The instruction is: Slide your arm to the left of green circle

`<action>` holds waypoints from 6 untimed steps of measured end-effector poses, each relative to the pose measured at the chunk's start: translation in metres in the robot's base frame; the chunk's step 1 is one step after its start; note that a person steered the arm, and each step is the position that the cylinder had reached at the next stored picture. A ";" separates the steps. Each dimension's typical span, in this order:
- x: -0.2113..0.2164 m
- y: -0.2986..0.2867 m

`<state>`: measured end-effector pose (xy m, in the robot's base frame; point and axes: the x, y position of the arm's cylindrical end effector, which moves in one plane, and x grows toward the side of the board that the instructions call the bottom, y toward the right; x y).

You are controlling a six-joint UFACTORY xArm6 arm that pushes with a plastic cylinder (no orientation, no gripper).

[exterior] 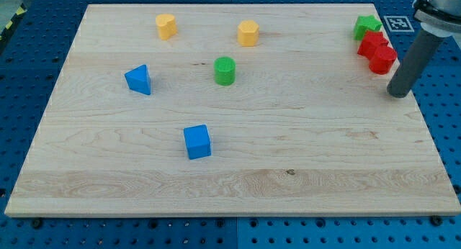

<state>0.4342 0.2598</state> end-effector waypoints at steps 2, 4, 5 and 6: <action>0.023 -0.043; 0.038 -0.131; 0.039 -0.182; 0.039 -0.232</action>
<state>0.4730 0.0277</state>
